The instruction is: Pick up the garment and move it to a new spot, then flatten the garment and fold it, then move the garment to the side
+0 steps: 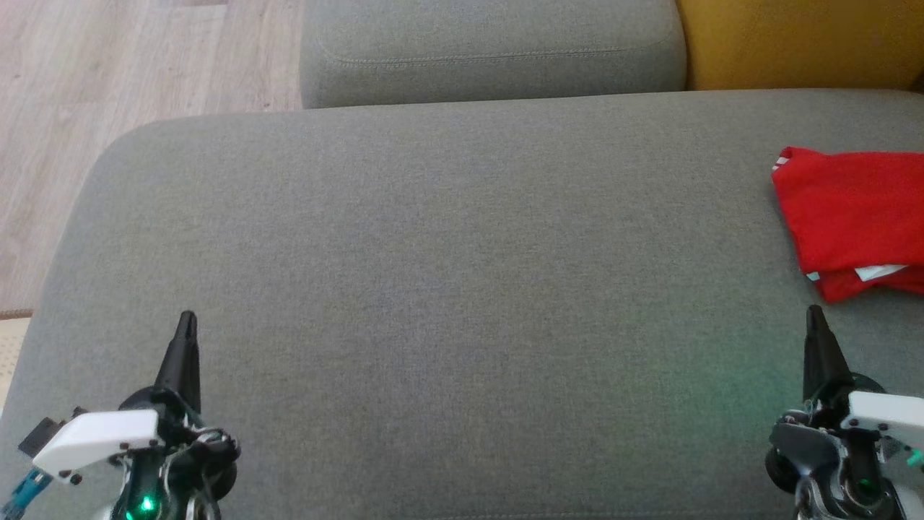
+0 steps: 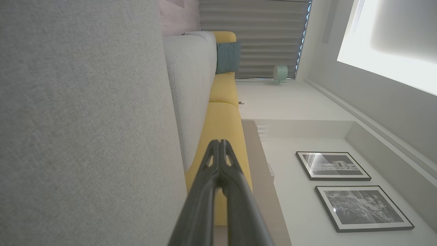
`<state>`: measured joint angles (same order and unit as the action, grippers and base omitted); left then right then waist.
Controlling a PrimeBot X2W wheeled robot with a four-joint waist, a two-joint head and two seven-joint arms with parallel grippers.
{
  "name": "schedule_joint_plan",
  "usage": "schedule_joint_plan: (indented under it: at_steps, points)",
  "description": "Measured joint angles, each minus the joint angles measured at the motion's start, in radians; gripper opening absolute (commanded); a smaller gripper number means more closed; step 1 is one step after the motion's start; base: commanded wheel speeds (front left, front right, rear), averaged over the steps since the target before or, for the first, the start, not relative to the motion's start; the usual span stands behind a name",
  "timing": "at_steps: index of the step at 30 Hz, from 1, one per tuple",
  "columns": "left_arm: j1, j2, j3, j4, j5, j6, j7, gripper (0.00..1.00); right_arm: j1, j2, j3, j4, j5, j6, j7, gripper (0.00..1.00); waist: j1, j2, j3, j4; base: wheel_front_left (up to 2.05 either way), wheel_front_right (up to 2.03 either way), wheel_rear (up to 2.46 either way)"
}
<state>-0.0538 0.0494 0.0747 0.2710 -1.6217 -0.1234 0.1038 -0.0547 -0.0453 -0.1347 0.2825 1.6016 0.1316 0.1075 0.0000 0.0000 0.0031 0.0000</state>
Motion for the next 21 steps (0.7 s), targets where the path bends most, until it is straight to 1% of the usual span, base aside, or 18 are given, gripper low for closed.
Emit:
schedule_joint_plan:
  at_steps: [21]
  points:
    - [0.0,-0.001,0.001,0.0,0.0,0.0,0.0,0.0,0.0,0.0,0.0,0.0,0.0,0.0,0.0,0.0,0.0,0.0,0.0,0.0,0.0,0.0,0.0]
